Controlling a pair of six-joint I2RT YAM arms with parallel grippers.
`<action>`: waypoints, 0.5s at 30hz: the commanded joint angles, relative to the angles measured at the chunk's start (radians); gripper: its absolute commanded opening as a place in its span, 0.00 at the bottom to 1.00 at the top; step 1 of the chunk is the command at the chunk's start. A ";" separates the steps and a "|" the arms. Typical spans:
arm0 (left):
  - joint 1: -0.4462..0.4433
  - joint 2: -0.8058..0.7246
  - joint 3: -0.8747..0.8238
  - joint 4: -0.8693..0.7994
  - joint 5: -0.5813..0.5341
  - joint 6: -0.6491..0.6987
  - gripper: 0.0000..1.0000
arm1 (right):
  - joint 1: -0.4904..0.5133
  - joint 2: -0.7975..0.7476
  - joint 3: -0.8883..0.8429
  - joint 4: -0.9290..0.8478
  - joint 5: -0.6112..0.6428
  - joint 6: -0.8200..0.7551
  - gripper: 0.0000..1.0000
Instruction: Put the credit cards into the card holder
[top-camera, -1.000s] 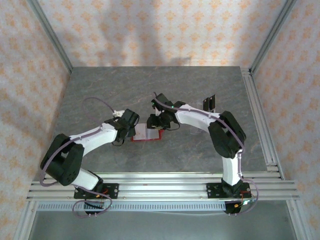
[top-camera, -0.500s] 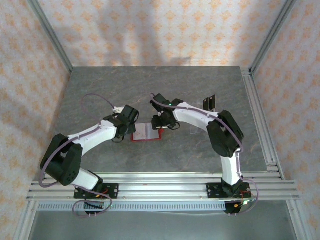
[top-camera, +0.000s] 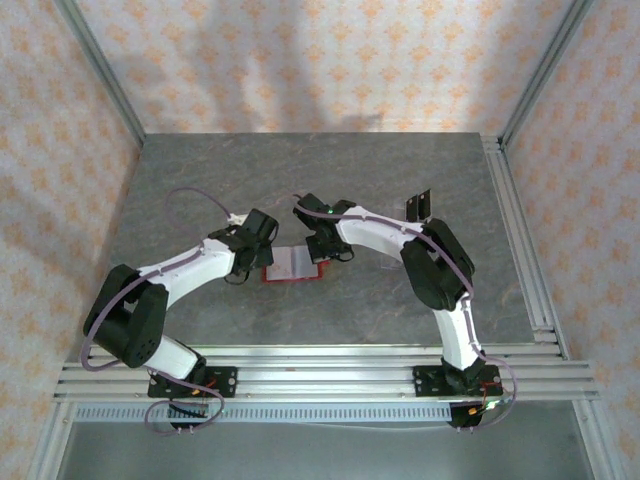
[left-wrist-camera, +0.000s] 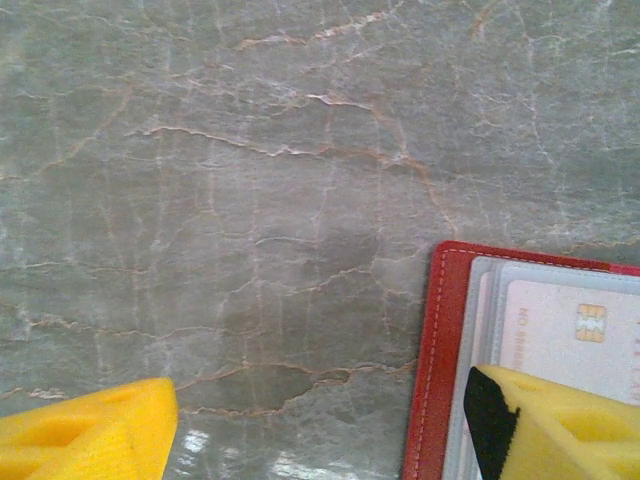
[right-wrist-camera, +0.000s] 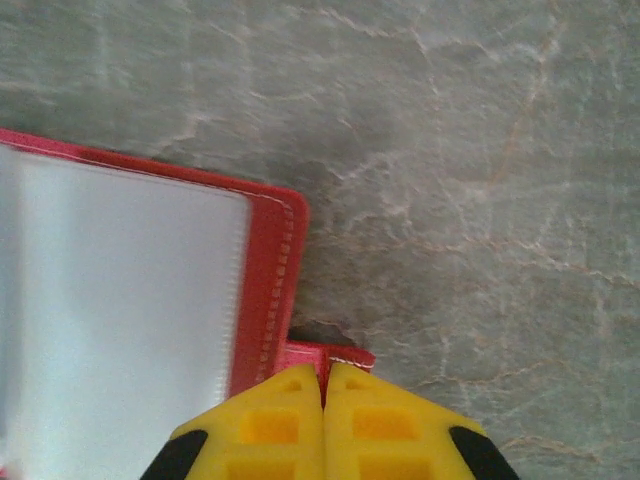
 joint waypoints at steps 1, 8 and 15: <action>0.017 0.009 0.024 0.075 0.092 0.044 0.79 | -0.027 -0.040 -0.065 0.035 -0.043 0.026 0.00; 0.049 0.022 -0.028 0.232 0.277 0.086 0.82 | -0.058 -0.060 -0.166 0.143 -0.129 0.065 0.00; 0.061 0.045 -0.079 0.343 0.344 0.069 0.82 | -0.064 -0.066 -0.183 0.165 -0.151 0.070 0.00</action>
